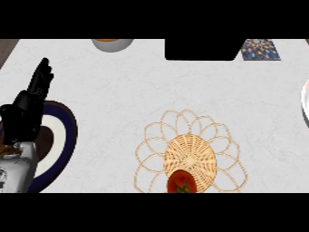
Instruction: Pick the squash from the placemat and place it in the bowl
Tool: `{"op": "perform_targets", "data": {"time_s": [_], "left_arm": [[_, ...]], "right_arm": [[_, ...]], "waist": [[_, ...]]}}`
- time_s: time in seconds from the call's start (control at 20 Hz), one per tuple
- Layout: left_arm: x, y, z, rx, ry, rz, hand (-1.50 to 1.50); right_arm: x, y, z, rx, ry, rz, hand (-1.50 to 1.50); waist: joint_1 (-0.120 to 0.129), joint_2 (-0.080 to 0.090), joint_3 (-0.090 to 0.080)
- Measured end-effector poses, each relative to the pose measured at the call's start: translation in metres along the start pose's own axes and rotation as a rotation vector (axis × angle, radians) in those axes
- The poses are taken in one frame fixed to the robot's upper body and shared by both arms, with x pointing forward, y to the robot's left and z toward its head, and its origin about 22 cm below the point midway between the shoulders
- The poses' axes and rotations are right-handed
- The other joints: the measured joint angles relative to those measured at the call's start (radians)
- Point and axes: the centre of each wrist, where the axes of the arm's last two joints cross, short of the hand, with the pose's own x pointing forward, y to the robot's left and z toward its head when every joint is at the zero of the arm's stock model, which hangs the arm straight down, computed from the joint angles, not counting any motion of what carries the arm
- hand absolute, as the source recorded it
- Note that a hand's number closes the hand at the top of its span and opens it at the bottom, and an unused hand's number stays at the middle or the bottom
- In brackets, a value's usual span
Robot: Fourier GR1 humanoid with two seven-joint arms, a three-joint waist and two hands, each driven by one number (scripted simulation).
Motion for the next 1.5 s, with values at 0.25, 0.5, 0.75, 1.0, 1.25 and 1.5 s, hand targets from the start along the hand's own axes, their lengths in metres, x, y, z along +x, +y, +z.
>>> {"op": "perform_targets", "data": {"time_s": [0.25, 0.5, 0.75, 1.0, 1.25, 1.5], "left_arm": [[0.001, -0.004, -0.004, -0.017, -0.009, 0.004, 0.0], [0.0, -0.006, -0.004, -0.027, -0.012, 0.008, 0.0], [0.0, -0.009, -0.007, -0.023, -0.013, 0.015, 0.0], [0.002, -0.004, -0.006, -0.033, -0.021, 0.011, 0.0], [0.003, -0.01, -0.002, -0.033, -0.018, 0.016, 0.0], [0.005, -0.01, -0.003, -0.022, -0.014, 0.006, 0.0]], "right_arm": [[-0.037, 0.009, -0.028, -0.06, 0.018, 0.157, 1.5], [-0.073, 0.018, -0.053, -0.084, 0.046, 0.231, 1.5], [-0.095, 0.028, -0.067, -0.02, 0.142, 0.155, -1.5], [-0.108, 0.032, -0.071, 0.047, 0.148, 0.025, -1.5], [-0.111, 0.032, -0.075, 0.042, 0.1, -0.113, -1.5], [-0.12, 0.007, -0.071, -0.017, 0.094, -0.214, -1.5]], "waist": [[0.014, 0.005, 0.001], [0.021, 0.007, 0.001], [0.028, 0.011, 0.003], [0.037, 0.013, 0.004], [0.033, 0.013, 0.005], [0.024, 0.013, 0.004]]}}
